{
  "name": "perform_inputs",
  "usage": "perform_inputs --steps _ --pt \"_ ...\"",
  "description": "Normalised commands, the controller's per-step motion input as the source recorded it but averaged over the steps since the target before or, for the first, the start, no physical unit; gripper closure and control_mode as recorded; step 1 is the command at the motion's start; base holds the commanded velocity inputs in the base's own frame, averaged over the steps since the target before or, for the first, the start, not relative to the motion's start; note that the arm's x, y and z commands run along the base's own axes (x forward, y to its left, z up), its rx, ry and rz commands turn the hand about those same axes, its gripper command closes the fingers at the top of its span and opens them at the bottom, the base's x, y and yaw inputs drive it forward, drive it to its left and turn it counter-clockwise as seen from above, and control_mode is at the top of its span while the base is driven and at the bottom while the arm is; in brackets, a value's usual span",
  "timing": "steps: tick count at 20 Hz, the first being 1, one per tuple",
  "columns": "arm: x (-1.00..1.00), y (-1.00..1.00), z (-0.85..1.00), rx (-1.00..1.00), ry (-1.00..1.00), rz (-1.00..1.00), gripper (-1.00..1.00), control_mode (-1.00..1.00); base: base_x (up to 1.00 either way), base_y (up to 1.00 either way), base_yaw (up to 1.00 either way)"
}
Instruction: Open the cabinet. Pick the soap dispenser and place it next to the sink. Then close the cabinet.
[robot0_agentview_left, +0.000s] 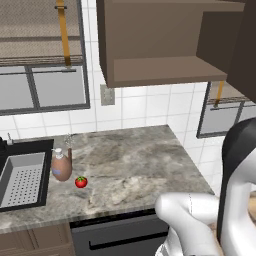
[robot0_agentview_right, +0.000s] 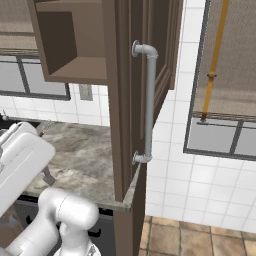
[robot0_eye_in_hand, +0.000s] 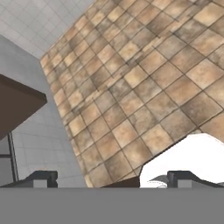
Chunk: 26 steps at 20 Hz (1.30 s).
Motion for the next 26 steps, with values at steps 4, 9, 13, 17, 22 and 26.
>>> perform_inputs --steps 4,9,13,17,22,26 --pt "-0.02 -0.11 0.0 0.0 -0.05 0.0 -1.0 -1.0 0.0 0.0 0.0" --pt "0.0 -0.03 0.0 0.0 -0.04 0.0 -1.0 -1.0 0.0 0.0 0.0" --pt "0.0 -0.06 0.0 -0.01 -0.05 0.0 -1.0 -1.0 0.0 0.0 0.0" --pt "0.01 -0.16 -0.02 -0.02 -0.02 0.0 -1.0 -1.0 0.0 0.0 0.0" --pt "0.0 -0.19 0.0 -0.06 -0.1 -0.02 -1.0 -1.0 0.0 0.0 0.0" --pt "0.01 -0.13 0.0 -0.07 -0.06 -0.06 -1.0 -1.0 0.0 0.0 0.0"
